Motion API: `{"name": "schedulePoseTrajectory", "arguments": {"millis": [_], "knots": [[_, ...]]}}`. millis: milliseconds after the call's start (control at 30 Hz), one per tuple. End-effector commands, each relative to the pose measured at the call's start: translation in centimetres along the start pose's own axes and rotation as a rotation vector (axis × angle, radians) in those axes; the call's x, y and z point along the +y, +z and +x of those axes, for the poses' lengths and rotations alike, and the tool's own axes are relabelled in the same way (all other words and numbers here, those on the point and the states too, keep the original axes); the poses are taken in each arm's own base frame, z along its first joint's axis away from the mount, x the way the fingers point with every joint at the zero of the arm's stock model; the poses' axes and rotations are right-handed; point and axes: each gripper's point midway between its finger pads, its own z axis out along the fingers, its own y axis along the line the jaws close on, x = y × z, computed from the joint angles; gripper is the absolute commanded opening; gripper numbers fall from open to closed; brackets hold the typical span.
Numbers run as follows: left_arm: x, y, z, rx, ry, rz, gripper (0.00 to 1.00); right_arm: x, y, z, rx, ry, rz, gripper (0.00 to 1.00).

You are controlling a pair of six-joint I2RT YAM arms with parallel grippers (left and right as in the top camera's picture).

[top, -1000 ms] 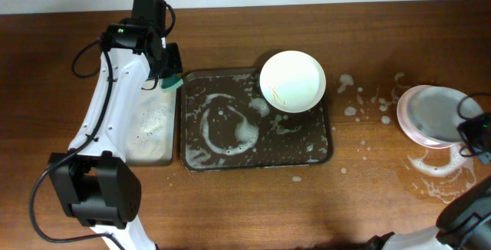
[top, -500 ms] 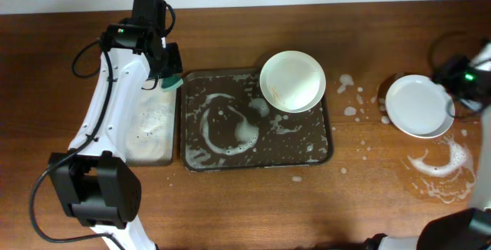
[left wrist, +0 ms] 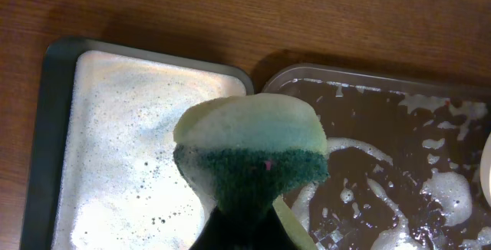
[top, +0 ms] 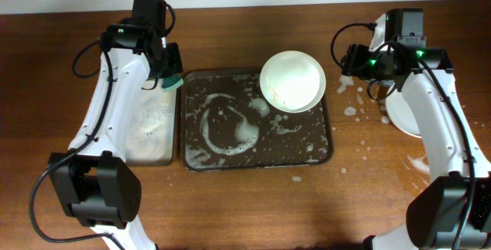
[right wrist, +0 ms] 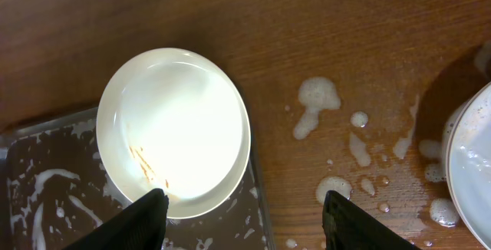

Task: Clean dirty plates on tray and stack at the side
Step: 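Grasp the white plate rim with the right gripper and drag it left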

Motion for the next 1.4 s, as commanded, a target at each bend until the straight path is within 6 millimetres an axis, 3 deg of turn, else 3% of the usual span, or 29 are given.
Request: {"name": "schedulePoseTrajectory", "arguments": {"millis": [0, 167, 300, 433, 700, 767, 833, 933, 1100, 1200, 1367], "knots": [[-0.2, -0.5, 0.0, -0.007, -0.009, 0.014, 0.01, 0.0, 0.3, 0.1, 0.003, -0.013, 0.013, 0.65], [-0.3, -0.5, 0.0, -0.006, -0.009, 0.018, 0.01, -0.4, 0.7, -0.3, -0.014, 0.045, 0.033, 0.65], [-1.2, -0.5, 0.3, 0.001, 0.001, 0.044, 0.01, -0.8, 2.4, 0.4, 0.029, 0.072, 0.04, 0.65], [-2.2, -0.7, 0.5, -0.001, 0.022, 0.054, 0.01, -0.8, 2.7, 0.2, 0.023, 0.071, 0.039, 0.65], [-2.3, -0.7, 0.5, 0.0, 0.023, 0.056, 0.01, -0.4, 3.0, 0.5, 0.029, 0.07, 0.036, 0.64], [-2.4, -0.7, 0.5, 0.002, 0.023, 0.063, 0.01, -0.5, 3.6, 1.3, 0.038, 0.122, 0.082, 0.6], [-2.5, -0.7, 0.6, 0.004, 0.022, 0.071, 0.01, -0.4, 4.3, 1.9, 0.049, 0.157, 0.103, 0.49], [-2.5, -0.7, 0.6, 0.004, 0.023, 0.071, 0.01, 0.5, 7.2, 3.9, 0.12, 0.202, 0.121, 0.39], [-2.5, -0.7, 0.6, 0.004, 0.023, 0.071, 0.01, 1.2, 11.3, 7.9, 0.259, 0.206, 0.15, 0.36], [-2.5, -0.7, 0.6, 0.004, 0.023, 0.071, 0.01, 2.0, 11.9, 9.8, 0.309, 0.179, 0.177, 0.27], [-2.5, -0.7, 0.6, 0.004, 0.023, 0.071, 0.01, 1.0, 12.1, 10.5, 0.322, 0.207, 0.239, 0.26]]}}
